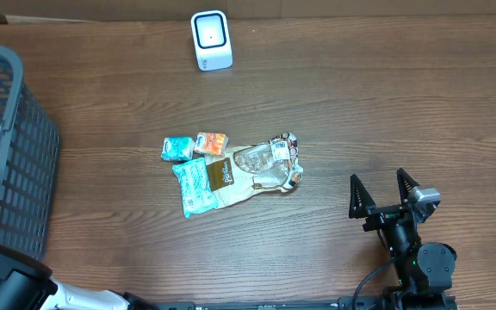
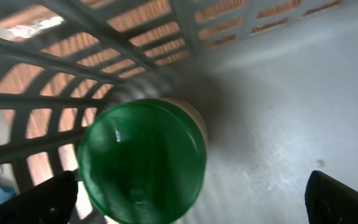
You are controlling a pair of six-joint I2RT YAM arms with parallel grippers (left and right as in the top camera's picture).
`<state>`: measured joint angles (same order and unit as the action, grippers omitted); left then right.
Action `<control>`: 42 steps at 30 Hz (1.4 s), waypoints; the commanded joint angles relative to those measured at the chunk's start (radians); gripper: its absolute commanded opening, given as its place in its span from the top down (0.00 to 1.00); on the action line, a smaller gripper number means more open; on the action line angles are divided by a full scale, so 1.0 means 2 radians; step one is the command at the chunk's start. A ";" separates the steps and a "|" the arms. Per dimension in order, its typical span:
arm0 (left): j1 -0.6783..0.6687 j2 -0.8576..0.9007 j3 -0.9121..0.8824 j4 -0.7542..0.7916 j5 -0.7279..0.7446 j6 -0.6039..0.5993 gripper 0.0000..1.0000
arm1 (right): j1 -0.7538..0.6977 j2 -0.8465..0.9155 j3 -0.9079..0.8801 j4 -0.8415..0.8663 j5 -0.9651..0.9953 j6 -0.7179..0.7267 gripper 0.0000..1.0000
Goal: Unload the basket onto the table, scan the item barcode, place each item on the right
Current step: 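Grasp the green-capped jar in the basket with the left gripper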
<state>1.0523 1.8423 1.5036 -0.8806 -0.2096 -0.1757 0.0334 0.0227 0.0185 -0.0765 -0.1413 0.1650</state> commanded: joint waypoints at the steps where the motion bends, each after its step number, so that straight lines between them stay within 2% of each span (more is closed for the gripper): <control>1: 0.010 0.005 -0.004 0.005 -0.023 0.006 0.00 | 0.000 0.000 -0.005 0.002 0.005 0.005 0.00; 8: 0.018 0.024 -0.004 0.012 -0.027 0.006 0.01 | 0.000 0.000 -0.005 0.002 0.005 0.005 0.00; 18: 0.021 0.035 -0.005 0.011 -0.031 -0.004 0.09 | 0.000 0.000 -0.005 0.002 0.005 0.005 0.00; 23: 0.019 0.035 -0.005 0.011 -0.010 -0.010 0.14 | 0.000 0.000 -0.005 0.002 0.005 0.005 0.00; 27: 0.012 0.035 -0.005 0.017 0.013 -0.009 0.14 | 0.000 0.000 -0.005 0.002 0.005 0.005 0.00; 32: 0.000 0.035 -0.005 0.026 0.052 0.016 0.13 | 0.000 0.000 -0.005 0.002 0.005 0.005 0.00; 42: -0.046 0.035 -0.005 0.037 0.066 0.042 0.15 | 0.000 0.000 -0.005 0.002 0.005 0.005 0.00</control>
<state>0.9974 1.9045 1.4967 -0.8146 -0.1108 -0.1379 0.0334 0.0227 0.0185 -0.0761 -0.1413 0.1650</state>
